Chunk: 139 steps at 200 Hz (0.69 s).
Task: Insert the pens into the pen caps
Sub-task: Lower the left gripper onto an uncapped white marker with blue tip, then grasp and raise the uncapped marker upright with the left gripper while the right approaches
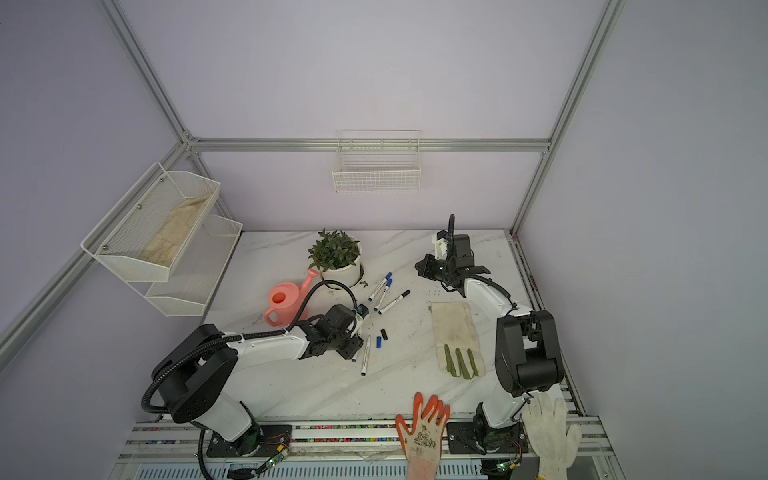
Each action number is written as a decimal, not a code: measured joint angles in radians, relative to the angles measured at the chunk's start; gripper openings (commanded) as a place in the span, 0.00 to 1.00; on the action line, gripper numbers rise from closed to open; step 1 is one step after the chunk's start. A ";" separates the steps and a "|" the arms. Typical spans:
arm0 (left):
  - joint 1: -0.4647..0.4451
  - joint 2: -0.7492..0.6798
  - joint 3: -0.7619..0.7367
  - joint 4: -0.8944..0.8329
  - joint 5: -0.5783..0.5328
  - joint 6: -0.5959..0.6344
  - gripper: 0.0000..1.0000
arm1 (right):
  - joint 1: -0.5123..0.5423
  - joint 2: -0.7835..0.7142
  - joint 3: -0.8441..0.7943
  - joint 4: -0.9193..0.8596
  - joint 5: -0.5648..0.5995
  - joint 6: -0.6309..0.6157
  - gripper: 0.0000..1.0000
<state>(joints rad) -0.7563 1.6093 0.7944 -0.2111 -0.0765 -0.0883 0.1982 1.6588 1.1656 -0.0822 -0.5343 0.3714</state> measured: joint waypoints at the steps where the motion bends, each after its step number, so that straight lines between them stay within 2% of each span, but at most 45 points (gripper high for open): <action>1: 0.000 0.000 0.000 -0.002 -0.002 0.000 0.53 | 0.000 0.000 0.000 0.000 0.000 0.000 0.00; 67: -0.002 -0.016 0.000 -0.086 -0.018 -0.071 0.27 | 0.000 0.000 -0.003 0.000 0.008 0.000 0.00; 80: 0.008 -0.016 0.002 -0.090 -0.016 -0.083 0.19 | 0.000 0.000 -0.003 0.000 0.011 0.000 0.00; 127: 0.063 -0.001 0.031 -0.098 0.049 -0.102 0.00 | 0.001 0.000 -0.003 -0.003 0.021 -0.010 0.00; 139: 0.084 -0.001 0.031 -0.090 0.071 -0.110 0.00 | 0.008 -0.005 -0.003 -0.003 0.016 -0.016 0.00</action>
<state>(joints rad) -0.6724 1.6081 0.8253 -0.3008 -0.0055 -0.1986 0.2058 1.6543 1.1622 -0.0853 -0.5186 0.3550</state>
